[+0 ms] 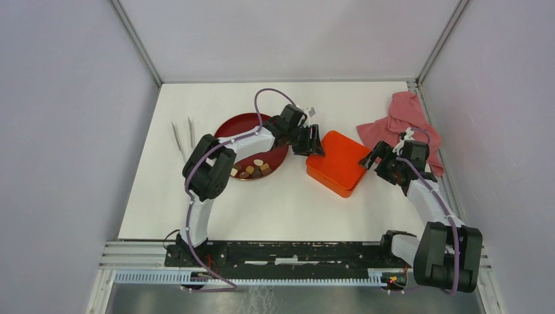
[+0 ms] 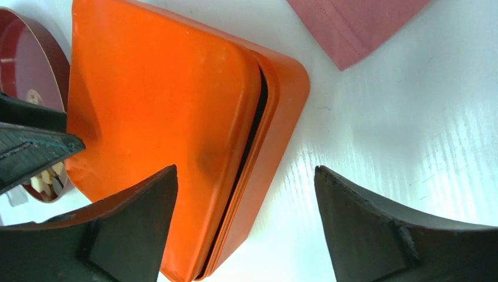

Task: Pack the chocolate
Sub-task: Close the box lid on the packing box.

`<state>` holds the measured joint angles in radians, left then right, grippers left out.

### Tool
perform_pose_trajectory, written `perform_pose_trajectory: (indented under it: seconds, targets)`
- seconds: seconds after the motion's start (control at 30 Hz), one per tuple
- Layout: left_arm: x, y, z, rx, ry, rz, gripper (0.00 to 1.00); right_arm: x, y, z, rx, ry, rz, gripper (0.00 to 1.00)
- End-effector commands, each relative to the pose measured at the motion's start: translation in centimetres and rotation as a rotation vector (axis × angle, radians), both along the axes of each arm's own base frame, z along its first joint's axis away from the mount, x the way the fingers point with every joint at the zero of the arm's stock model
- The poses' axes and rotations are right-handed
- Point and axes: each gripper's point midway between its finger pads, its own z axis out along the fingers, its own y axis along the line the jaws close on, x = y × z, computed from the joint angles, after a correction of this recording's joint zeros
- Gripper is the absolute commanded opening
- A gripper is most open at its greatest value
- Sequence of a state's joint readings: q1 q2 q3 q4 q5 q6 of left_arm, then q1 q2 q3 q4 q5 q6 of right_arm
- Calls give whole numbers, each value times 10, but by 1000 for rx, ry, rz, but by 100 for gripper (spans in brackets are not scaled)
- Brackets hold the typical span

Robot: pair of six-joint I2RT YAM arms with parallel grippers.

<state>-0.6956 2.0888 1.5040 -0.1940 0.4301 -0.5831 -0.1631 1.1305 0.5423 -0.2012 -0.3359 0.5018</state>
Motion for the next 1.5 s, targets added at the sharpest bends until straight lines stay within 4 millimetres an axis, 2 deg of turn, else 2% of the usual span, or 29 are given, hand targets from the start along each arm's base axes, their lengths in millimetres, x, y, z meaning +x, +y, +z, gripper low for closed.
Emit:
perform_pose_trajectory:
  seconds: [0.0, 0.33, 0.53, 0.83, 0.93, 1.1, 1.37, 1.47]
  targets:
    - [-5, -15, 8, -23, -29, -81, 60, 9, 5, 14, 21, -60, 39, 97]
    - [-13, -21, -1, -3, -13, -117, 60, 15, 15, -8, 72, -36, 97, 98]
    - [-21, -23, -3, 2, -10, -129, 60, 25, 29, -8, 106, -38, 213, 98]
    - [-33, -14, -5, 11, 33, -89, 61, 31, 59, -7, 97, -25, 415, 85]
    - [-30, -9, -5, 26, 22, -54, 62, 32, 70, -3, 95, -40, 486, 85]
    - [-24, -3, -3, 45, 11, -12, 63, 35, 74, 0, 92, -45, 523, 86]
    - [-13, -10, 10, -6, 26, 20, 67, 33, 75, 9, 95, -81, 526, 74]
    - [-12, -12, 14, -27, 27, 25, 69, 32, 75, 11, 86, -94, 534, 74]
